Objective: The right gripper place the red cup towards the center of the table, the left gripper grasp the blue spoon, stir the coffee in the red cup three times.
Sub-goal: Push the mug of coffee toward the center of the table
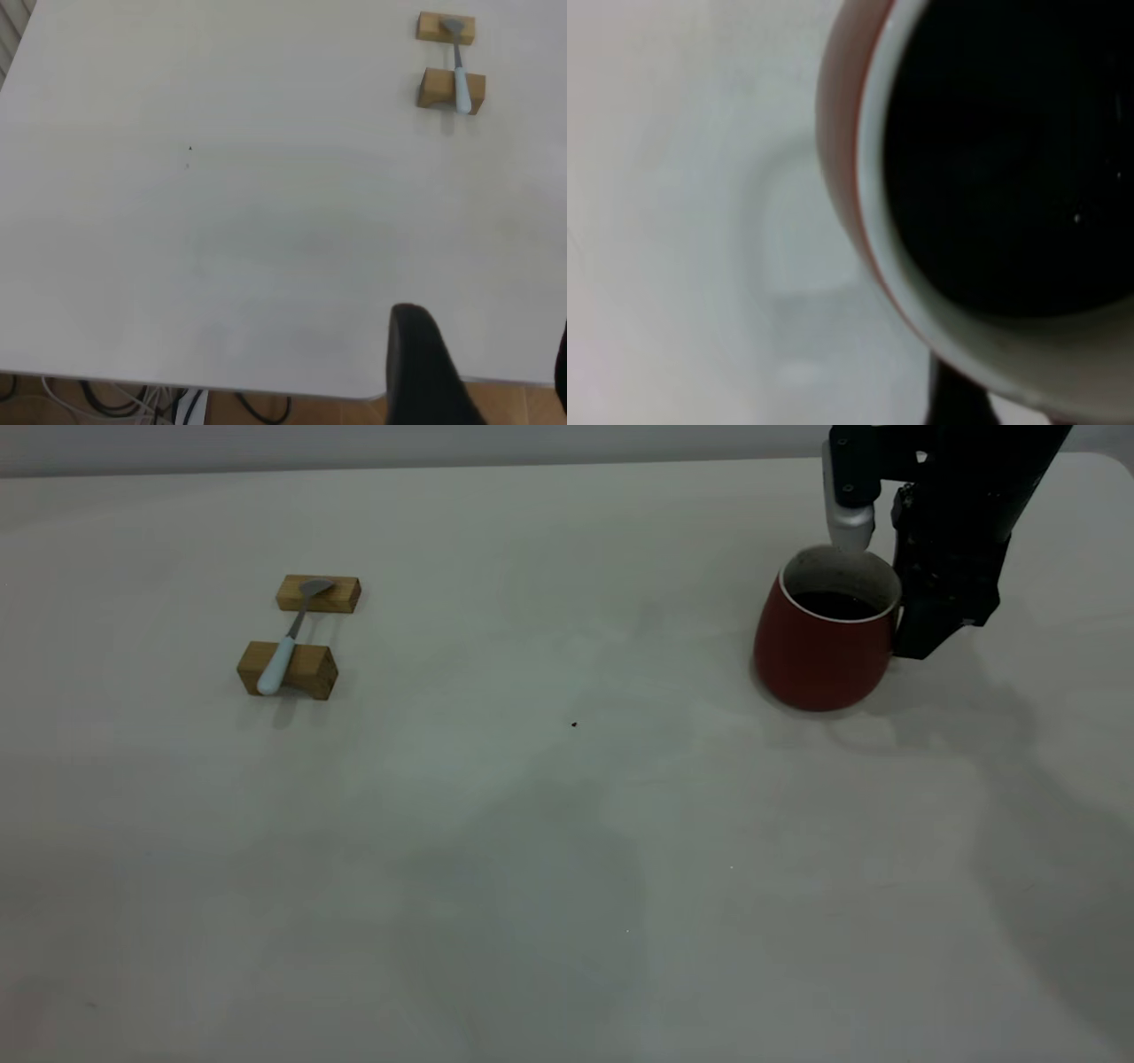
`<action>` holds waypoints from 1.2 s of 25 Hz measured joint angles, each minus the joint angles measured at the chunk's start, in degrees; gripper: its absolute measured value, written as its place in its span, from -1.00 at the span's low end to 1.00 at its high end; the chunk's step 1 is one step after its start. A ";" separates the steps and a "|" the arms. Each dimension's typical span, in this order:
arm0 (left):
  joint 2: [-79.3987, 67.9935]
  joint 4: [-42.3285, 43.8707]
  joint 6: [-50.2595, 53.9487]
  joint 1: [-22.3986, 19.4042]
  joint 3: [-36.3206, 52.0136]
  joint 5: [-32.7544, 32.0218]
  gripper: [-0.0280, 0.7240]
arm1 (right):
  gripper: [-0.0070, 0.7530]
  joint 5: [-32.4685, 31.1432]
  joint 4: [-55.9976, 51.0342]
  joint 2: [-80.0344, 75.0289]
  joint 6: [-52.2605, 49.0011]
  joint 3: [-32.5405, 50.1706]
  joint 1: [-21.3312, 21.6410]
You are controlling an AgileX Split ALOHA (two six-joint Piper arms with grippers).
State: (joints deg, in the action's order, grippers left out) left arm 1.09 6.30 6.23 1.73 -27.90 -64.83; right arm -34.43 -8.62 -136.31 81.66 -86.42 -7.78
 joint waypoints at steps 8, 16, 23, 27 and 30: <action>0.00 0.00 0.00 0.00 0.00 0.00 0.24 | -0.38 -2.04 -1.54 0.00 -0.11 0.00 0.00; 0.00 0.00 0.00 0.00 0.00 0.00 0.24 | -0.52 -3.08 -3.63 0.00 -1.54 0.00 -0.40; 0.00 0.00 -0.05 0.00 0.00 0.00 0.24 | -0.52 -2.08 -5.13 -0.06 -4.20 0.00 -4.07; 0.00 0.00 -0.05 0.00 0.00 0.00 0.24 | -0.52 -0.97 -5.20 -0.08 -7.52 0.00 -6.89; 0.00 0.00 -0.05 0.00 0.00 0.00 0.24 | -0.52 -0.09 -5.22 -0.08 -10.10 0.00 -9.48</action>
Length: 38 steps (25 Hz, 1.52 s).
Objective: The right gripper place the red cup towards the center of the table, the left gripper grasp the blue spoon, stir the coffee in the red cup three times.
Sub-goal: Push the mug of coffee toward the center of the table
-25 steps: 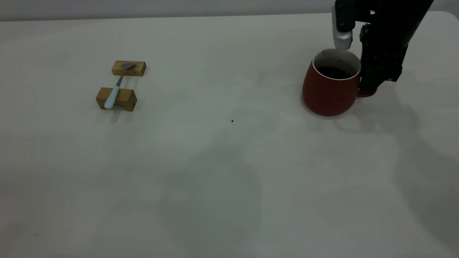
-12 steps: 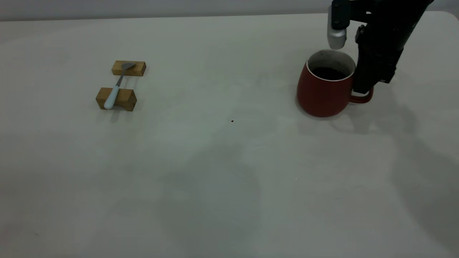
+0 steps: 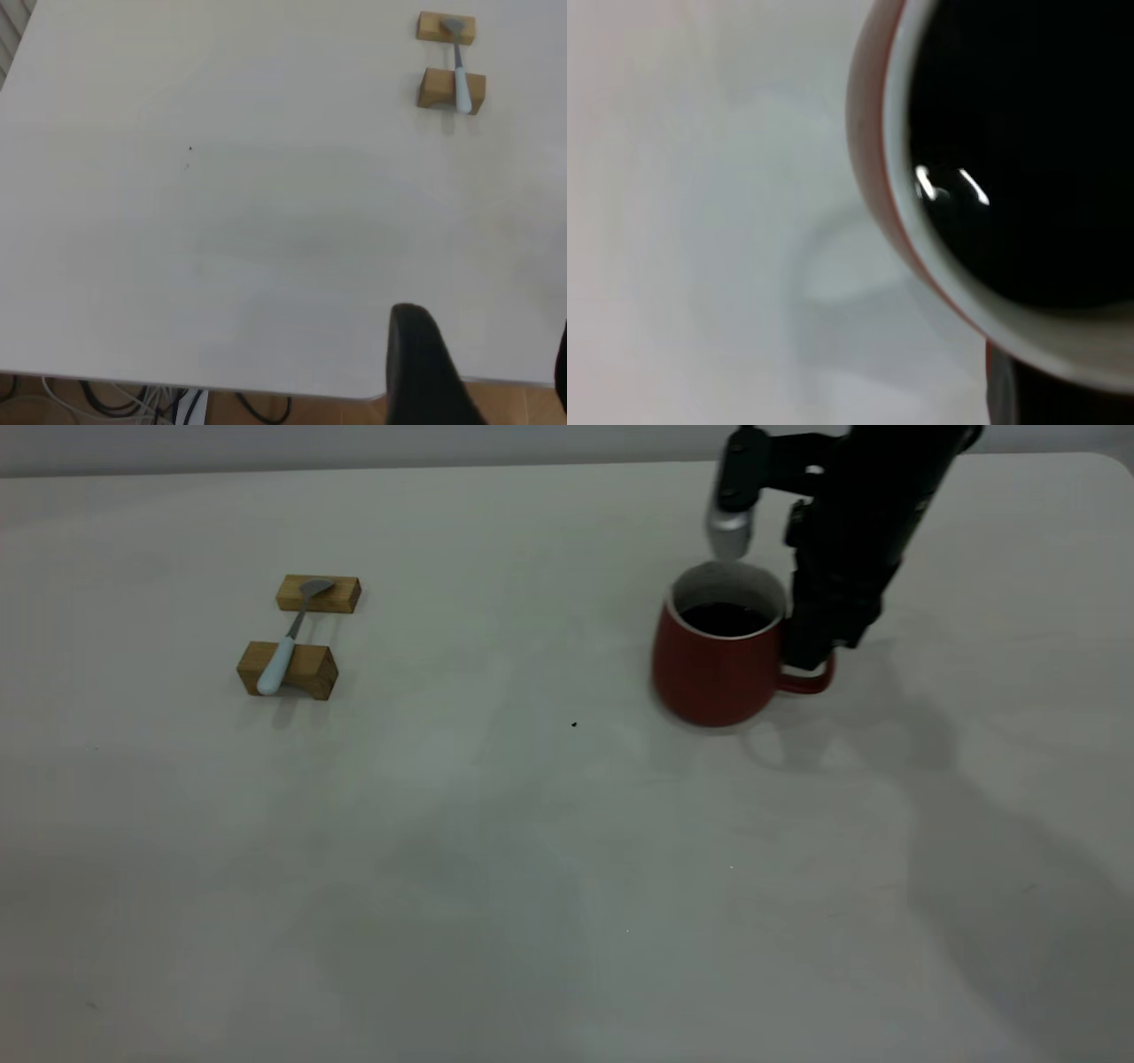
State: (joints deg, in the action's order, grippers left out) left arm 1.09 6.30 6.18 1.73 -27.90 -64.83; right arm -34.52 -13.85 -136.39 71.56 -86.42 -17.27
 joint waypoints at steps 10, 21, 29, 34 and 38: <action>0.00 0.00 -0.05 0.00 0.00 0.00 0.24 | -0.52 4.47 -4.19 -0.49 -4.23 -0.11 -7.16; 0.00 0.00 -0.05 0.00 0.00 0.00 0.24 | -0.49 5.69 -7.22 -0.60 -4.63 -0.11 -8.51; 0.00 0.00 -0.05 0.00 0.00 0.00 0.24 | 0.11 5.75 -7.58 -0.54 -4.90 -0.41 -8.51; 0.00 0.00 -0.05 0.00 0.00 0.00 0.24 | 0.77 2.01 -7.87 1.30 -7.70 -0.46 -8.51; 0.00 0.00 0.02 0.00 0.00 0.00 0.24 | 0.92 -3.88 -7.51 8.00 -13.46 -0.46 -7.78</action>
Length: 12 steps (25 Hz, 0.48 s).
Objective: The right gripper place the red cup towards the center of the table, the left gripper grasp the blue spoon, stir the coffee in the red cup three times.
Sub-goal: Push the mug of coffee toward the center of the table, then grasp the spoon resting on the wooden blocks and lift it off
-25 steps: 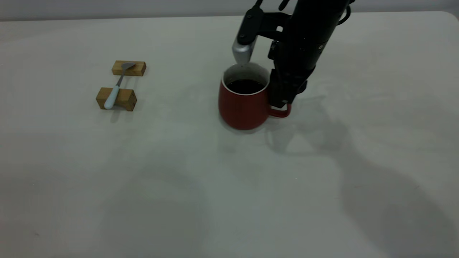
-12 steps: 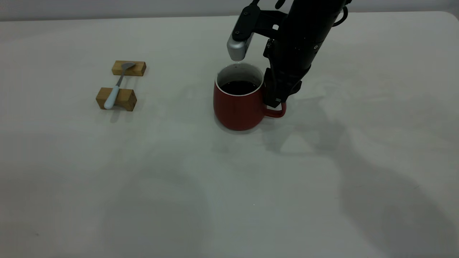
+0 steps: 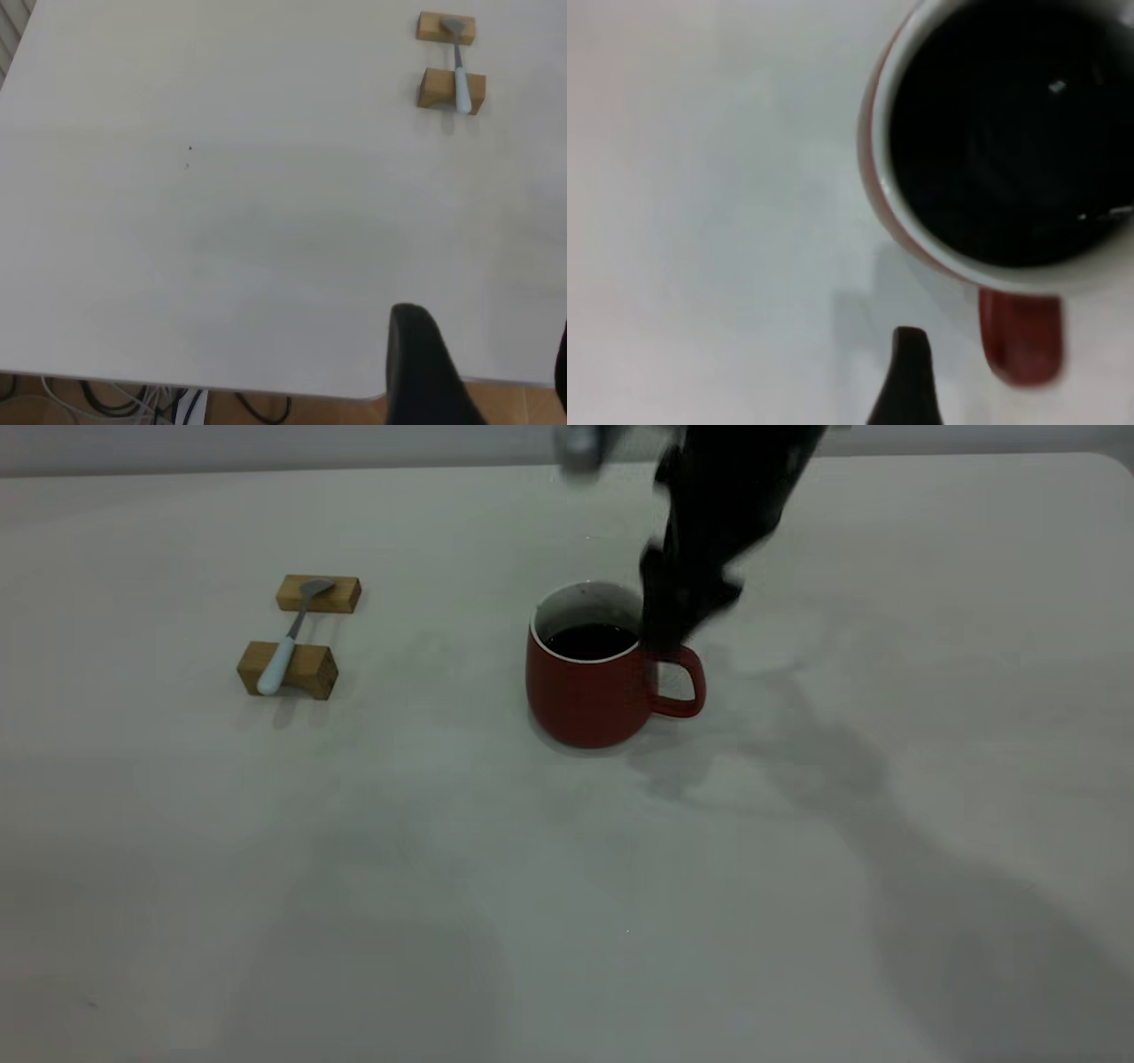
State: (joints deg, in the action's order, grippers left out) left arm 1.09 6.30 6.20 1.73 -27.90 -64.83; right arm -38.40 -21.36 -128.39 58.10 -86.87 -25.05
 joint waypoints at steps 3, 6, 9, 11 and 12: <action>0.00 0.00 0.00 0.00 0.00 0.00 0.24 | 0.93 -6.24 0.55 7.69 -8.05 0.00 1.09; 0.00 0.00 0.00 0.00 0.00 0.00 0.24 | 0.91 -14.62 2.60 16.45 -18.35 0.00 2.69; 0.00 0.00 0.00 0.00 0.00 0.00 0.24 | 0.89 -24.54 5.74 23.78 -28.73 0.00 4.60; 0.00 0.00 0.00 0.00 0.00 0.00 0.24 | 0.88 -29.66 8.44 27.86 -34.60 0.00 5.36; 0.00 0.00 0.00 0.00 0.00 0.00 0.24 | 0.88 -30.64 9.65 29.86 -36.98 0.00 5.44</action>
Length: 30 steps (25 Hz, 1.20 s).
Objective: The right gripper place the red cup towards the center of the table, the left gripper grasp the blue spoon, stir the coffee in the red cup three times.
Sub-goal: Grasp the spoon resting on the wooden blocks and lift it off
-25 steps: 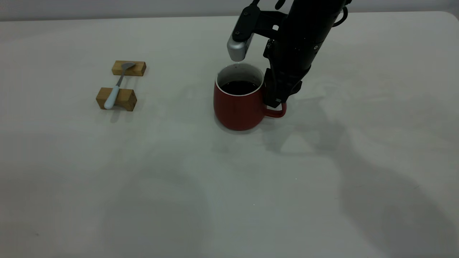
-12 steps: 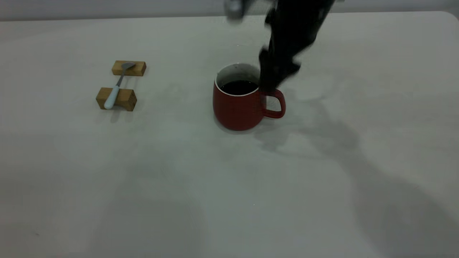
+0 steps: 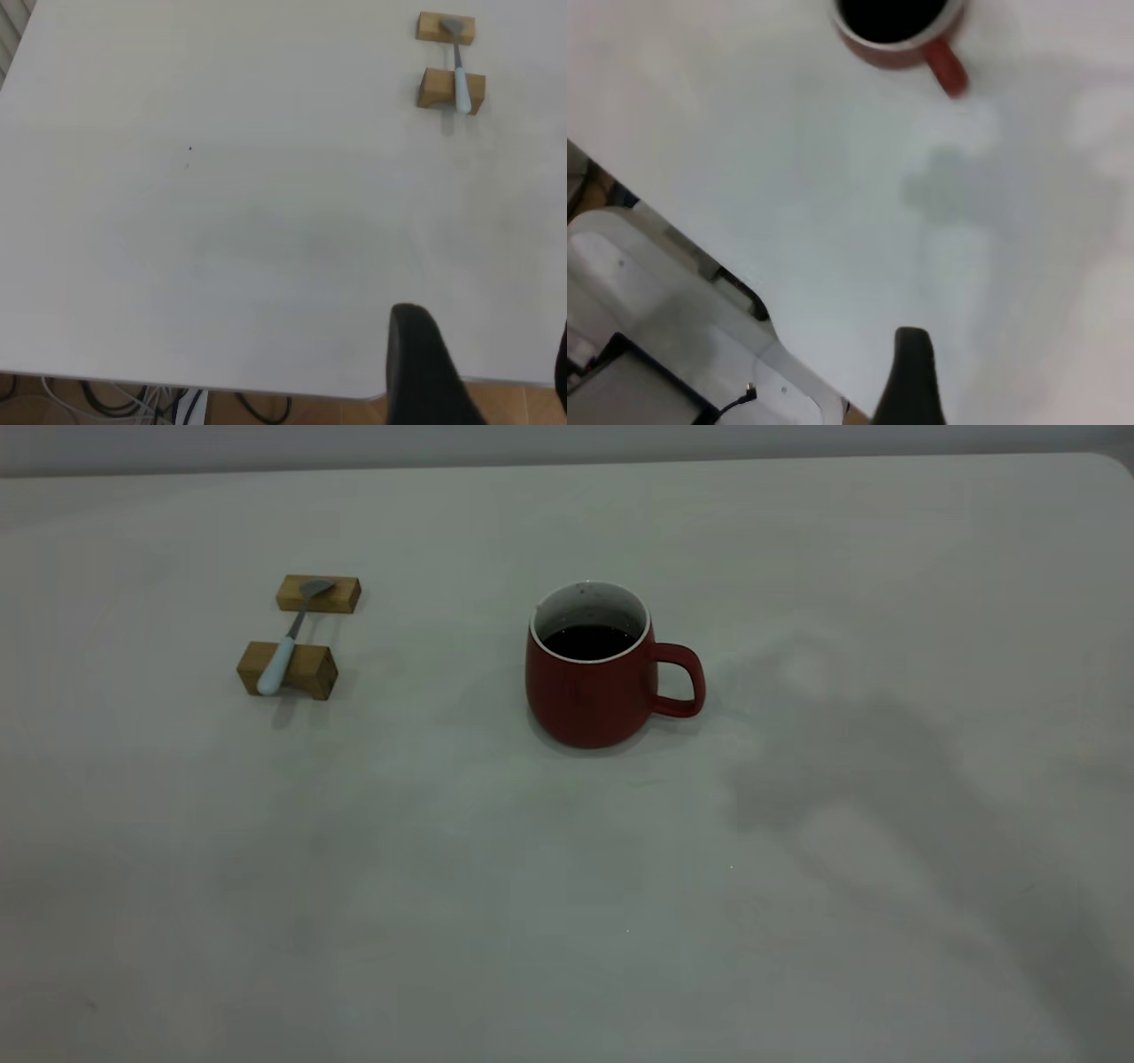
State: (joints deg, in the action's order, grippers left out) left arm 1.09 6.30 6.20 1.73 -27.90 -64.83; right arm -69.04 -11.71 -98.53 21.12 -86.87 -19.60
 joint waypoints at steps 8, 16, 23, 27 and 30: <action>0.00 0.00 0.00 0.00 0.00 0.00 0.24 | 0.87 -0.93 3.13 19.74 -8.44 11.95 0.11; 0.00 0.00 -0.05 0.00 0.00 0.00 0.24 | 0.85 -1.29 5.85 49.83 -17.05 36.57 0.11; 0.00 0.00 -0.05 0.00 0.00 0.00 0.24 | 0.82 4.06 6.57 78.40 -17.46 53.48 7.33; 0.00 0.00 -0.05 0.00 0.00 0.00 0.24 | 0.81 4.18 8.39 87.87 -18.04 57.83 11.71; 0.00 0.00 -0.05 0.00 0.00 0.00 0.24 | 0.81 4.32 9.16 91.24 -18.11 59.28 14.20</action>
State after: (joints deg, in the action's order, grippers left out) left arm 1.09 6.30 6.15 1.73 -27.90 -64.83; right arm -64.73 -2.55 -7.30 3.02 -27.59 -5.41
